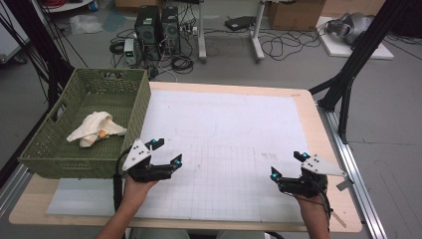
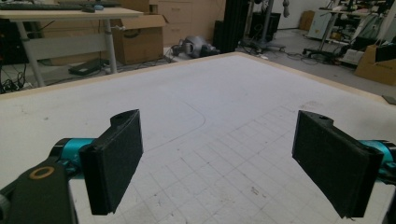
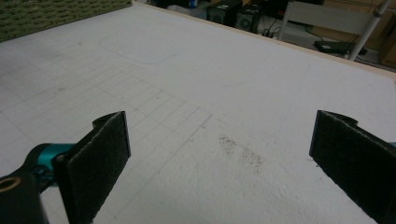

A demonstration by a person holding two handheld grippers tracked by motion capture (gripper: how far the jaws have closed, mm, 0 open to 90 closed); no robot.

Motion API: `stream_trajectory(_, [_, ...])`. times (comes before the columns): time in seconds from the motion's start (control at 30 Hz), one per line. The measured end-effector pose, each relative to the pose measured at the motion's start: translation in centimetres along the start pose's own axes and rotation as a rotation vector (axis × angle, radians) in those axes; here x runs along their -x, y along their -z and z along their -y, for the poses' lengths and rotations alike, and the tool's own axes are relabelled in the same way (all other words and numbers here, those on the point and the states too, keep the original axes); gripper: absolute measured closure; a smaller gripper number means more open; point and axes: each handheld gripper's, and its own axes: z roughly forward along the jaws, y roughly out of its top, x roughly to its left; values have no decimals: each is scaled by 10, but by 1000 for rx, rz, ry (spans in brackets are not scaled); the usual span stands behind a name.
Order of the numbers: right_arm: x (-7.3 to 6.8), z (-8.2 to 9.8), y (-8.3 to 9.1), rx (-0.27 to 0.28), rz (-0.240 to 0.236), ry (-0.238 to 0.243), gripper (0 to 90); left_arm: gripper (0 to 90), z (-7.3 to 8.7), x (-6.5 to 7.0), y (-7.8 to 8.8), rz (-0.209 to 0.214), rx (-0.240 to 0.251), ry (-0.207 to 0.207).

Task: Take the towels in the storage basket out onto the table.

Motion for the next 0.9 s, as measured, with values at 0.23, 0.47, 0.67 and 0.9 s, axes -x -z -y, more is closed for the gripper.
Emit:
stream_trajectory(0.23, [0,1,1,7,-2,-6,43,166,0,1,-1,8,2,5])
stream_trajectory(0.47, [2,2,-2,2,-21,-17,43,164,-1,2,-2,16,-3,7])
stream_trajectory(0.67, [3,2,-3,1,-27,-24,43,164,-2,5,-2,25,-11,0])
stream_trajectory(0.9, [0,0,-1,4,-32,-23,42,165,-7,6,1,31,0,7])
